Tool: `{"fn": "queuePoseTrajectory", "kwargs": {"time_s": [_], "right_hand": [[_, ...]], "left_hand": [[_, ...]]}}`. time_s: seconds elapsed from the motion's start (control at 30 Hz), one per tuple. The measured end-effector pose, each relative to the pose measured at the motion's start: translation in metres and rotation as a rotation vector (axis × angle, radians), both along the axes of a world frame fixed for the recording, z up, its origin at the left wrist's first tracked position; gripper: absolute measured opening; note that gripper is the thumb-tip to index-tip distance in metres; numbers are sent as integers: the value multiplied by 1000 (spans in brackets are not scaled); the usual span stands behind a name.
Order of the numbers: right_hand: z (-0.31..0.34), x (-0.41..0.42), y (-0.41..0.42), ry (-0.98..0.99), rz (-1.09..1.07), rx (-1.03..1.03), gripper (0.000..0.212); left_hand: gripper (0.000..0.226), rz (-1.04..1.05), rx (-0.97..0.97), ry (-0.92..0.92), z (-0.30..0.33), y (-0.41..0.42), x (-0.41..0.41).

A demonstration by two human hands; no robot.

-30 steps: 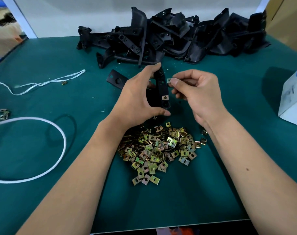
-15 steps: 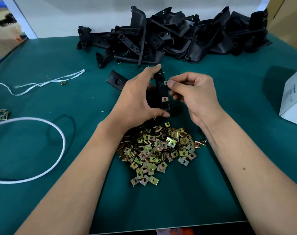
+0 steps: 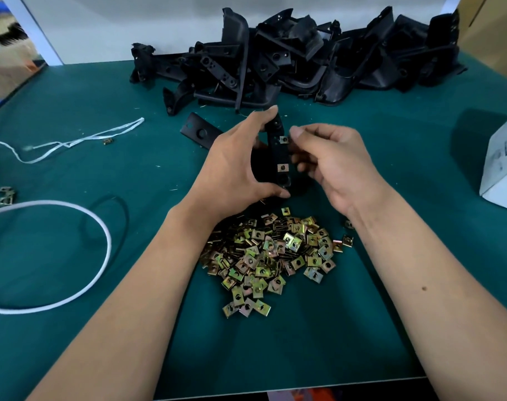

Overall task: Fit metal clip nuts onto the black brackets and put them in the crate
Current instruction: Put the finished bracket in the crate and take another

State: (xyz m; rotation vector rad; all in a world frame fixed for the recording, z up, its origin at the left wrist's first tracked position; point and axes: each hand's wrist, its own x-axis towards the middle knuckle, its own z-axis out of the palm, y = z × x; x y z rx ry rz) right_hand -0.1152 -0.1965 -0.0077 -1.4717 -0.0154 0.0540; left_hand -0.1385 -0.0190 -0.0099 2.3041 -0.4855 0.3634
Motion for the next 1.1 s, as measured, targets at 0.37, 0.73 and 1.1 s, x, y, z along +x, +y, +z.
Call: {"fn": "queuePoseTrajectory", "kwargs": {"time_s": [0.37, 0.73, 1.1], "right_hand": [[2, 3, -2, -151, -8, -237, 20], [12, -13, 10, -345, -89, -756, 11], [86, -84, -123, -436, -587, -863, 15]], "left_hand": [[124, 41, 25, -16, 3, -11, -2], [118, 160, 212, -14, 17, -20, -6], [63, 131, 348, -348, 100, -184, -42]]}}
